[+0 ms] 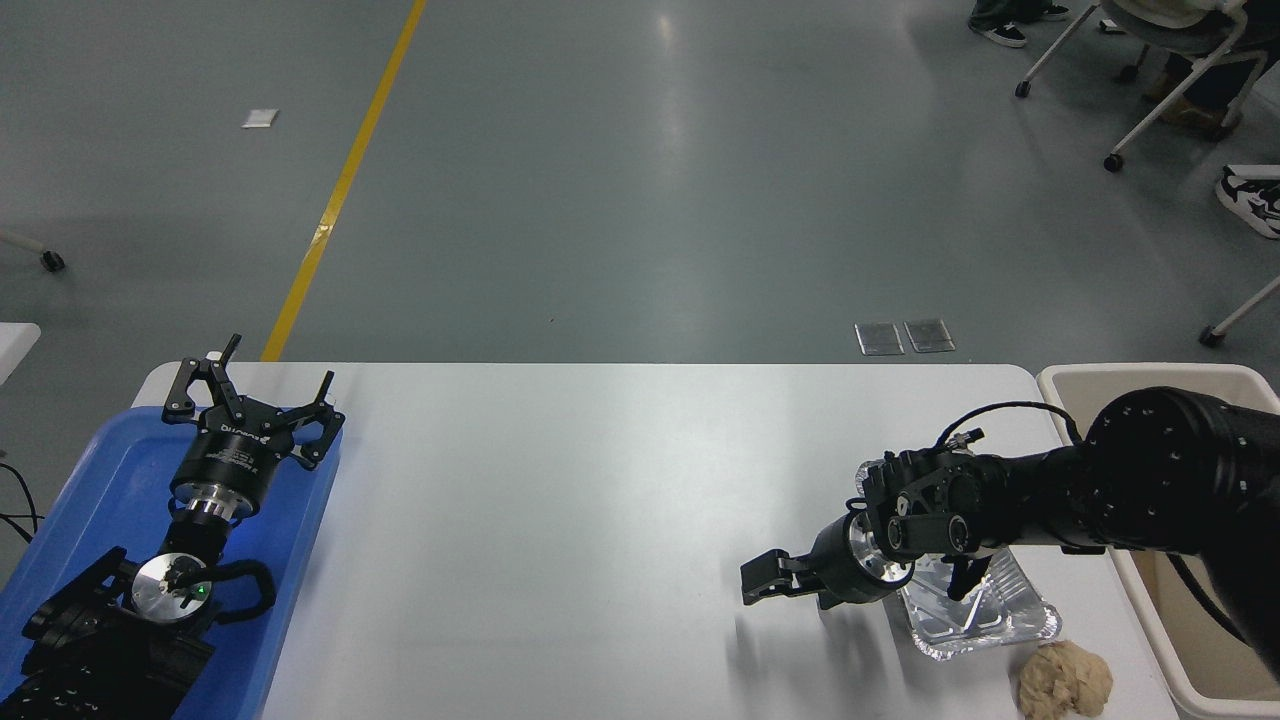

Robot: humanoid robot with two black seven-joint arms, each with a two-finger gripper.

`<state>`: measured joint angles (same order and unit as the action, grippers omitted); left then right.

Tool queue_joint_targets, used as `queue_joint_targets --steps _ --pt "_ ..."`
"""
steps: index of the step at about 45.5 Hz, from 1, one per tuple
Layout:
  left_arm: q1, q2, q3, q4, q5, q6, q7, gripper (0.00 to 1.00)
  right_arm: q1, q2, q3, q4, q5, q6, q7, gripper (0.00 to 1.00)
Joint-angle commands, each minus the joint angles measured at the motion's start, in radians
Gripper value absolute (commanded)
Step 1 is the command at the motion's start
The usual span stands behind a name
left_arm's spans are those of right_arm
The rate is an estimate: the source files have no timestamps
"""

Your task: Pick up foil plate and place in dustbin

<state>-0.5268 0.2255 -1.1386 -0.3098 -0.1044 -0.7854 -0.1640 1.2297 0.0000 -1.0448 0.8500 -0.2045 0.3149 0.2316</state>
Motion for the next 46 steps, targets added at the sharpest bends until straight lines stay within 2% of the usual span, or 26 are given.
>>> queue_joint_targets --steps 1,21,32,41,46 --pt "0.001 0.0 -0.003 0.0 -0.001 0.0 0.0 0.99 -0.006 0.0 0.0 -0.005 -0.001 0.0 -0.002 1.0" --pt "-0.001 0.0 -0.001 0.0 0.0 0.0 0.0 0.99 0.126 0.0 0.005 0.07 0.034 0.012 -0.003 1.0" --pt "0.001 0.0 -0.001 0.001 -0.001 0.0 0.0 0.99 0.489 0.0 -0.006 0.32 0.137 0.03 -0.003 1.0" --pt "0.001 0.0 -0.001 0.0 -0.001 0.0 -0.002 0.99 0.833 0.0 -0.018 0.521 0.155 0.142 -0.005 1.0" --pt "0.001 0.0 -0.001 0.001 -0.001 0.0 0.0 0.99 0.965 -0.08 -0.046 0.595 0.154 0.214 -0.005 1.0"
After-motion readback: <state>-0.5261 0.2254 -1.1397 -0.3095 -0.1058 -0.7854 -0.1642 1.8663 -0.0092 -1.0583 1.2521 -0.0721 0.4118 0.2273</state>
